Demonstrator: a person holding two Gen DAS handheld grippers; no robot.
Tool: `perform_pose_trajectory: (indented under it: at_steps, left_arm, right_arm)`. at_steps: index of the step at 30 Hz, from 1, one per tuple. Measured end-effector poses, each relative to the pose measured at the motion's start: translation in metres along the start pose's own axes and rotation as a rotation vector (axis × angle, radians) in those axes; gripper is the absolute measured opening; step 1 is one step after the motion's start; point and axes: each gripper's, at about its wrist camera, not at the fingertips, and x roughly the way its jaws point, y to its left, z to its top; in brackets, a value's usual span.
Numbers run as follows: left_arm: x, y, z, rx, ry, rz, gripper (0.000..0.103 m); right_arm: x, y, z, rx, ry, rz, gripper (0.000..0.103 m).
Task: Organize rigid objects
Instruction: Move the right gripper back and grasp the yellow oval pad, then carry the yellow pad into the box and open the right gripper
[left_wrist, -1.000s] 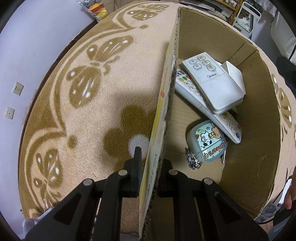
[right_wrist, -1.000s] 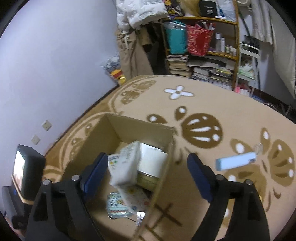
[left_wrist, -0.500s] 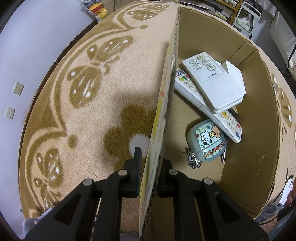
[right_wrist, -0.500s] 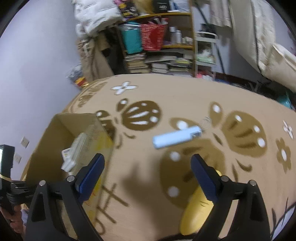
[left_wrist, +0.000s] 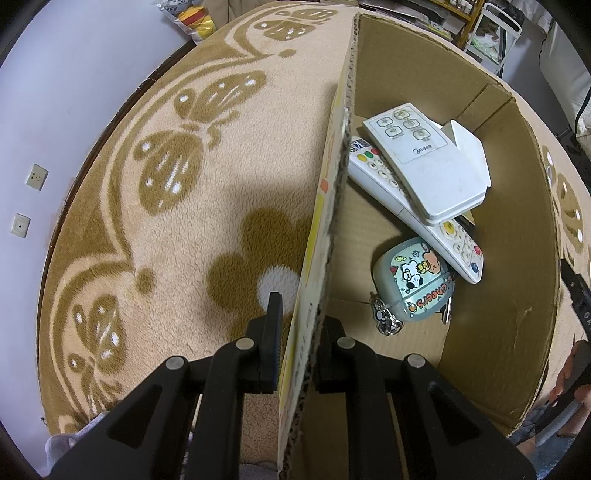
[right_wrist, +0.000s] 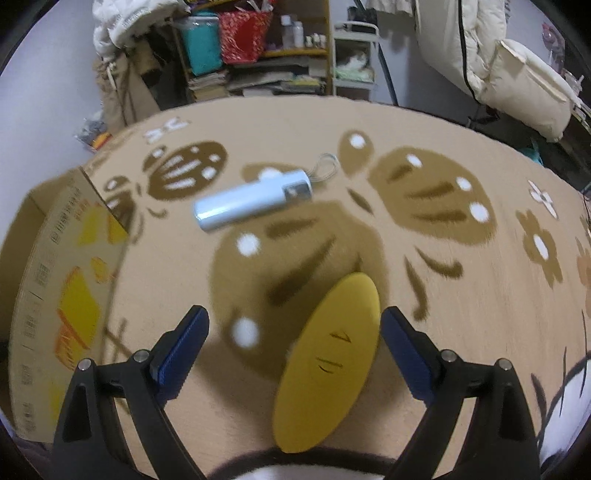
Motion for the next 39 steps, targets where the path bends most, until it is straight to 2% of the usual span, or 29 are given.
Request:
perform_pose_trajectory:
  at_steps: [7, 9, 19, 21, 28, 39]
  left_arm:
    - [0.0, -0.001, 0.0, 0.001, 0.0, 0.0, 0.013]
    - [0.0, 0.0, 0.0, -0.001, 0.001, -0.003, 0.013]
    - [0.0, 0.0, -0.001, -0.005, 0.003, -0.006, 0.013]
    - [0.0, 0.001, -0.001, -0.007, 0.004, -0.008, 0.013]
    - [0.0, 0.002, 0.0, -0.009, 0.006, -0.011, 0.013]
    - [-0.001, 0.003, 0.0, -0.014, 0.008, -0.02, 0.013]
  right_arm:
    - [0.02, -0.013, -0.016, 0.06, 0.074, -0.014, 0.098]
    - [0.025, -0.015, -0.02, 0.079, 0.093, -0.016, 0.089]
    - [0.027, -0.008, -0.029, 0.047, 0.084, -0.089, 0.077]
    - [0.026, -0.006, -0.031, 0.04, 0.071, -0.116, 0.066]
    - [0.023, 0.002, -0.028, 0.014, 0.042, -0.135, 0.065]
    - [0.016, 0.007, -0.024, 0.031, 0.022, -0.051, 0.065]
